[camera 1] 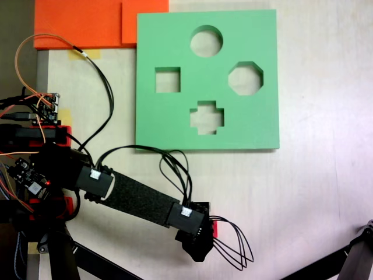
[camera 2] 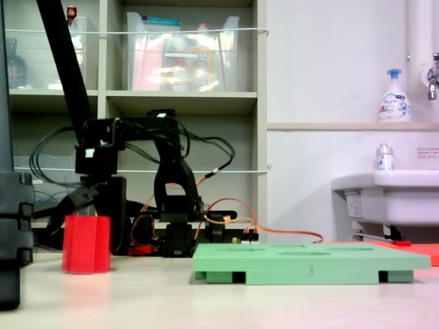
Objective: Put the cross columnar block into the corresponding hole
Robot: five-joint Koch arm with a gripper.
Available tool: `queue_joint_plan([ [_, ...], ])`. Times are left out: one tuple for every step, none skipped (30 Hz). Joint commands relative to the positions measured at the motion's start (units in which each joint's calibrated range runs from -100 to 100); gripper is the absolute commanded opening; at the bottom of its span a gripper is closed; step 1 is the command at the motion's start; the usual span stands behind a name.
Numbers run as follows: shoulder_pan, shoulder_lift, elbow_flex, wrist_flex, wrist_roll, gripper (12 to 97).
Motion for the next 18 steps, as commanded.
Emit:
queue_joint_plan([
  [-0.2,0.8,1.2,2.2,0.0,56.4],
  [-0.1,1.1,1.2,2.2,0.0,54.3],
  [-0.1,1.1,1.2,2.2,0.0,51.1],
  [0.0,1.1,1.2,2.1,0.0,48.1],
  [0.0,1.1,1.2,1.9,0.0,46.6],
  [0.0,1.1,1.3,1.4,0.0,46.0],
  [0.0,1.1,1.3,1.0,0.0,45.3],
  [0.0,1.1,1.3,-0.1,0.1,42.8],
  [0.0,1.1,1.3,-1.1,0.2,38.5],
  [-0.1,1.1,1.4,-2.3,0.7,32.8],
  [-0.2,1.2,1.4,-3.2,1.3,28.3],
  [-0.2,1.6,1.5,-4.4,1.7,24.2],
  [-0.2,1.9,1.5,-5.2,1.7,22.6],
  [-0.1,1.8,1.5,-5.6,1.7,22.6],
  [-0.1,1.8,1.6,-6.4,1.7,22.5],
  [0.0,1.9,2.0,-7.2,1.7,22.4],
  [0.0,1.9,2.1,-7.7,1.7,21.3],
  [0.0,1.9,2.1,-8.3,1.7,21.5],
])
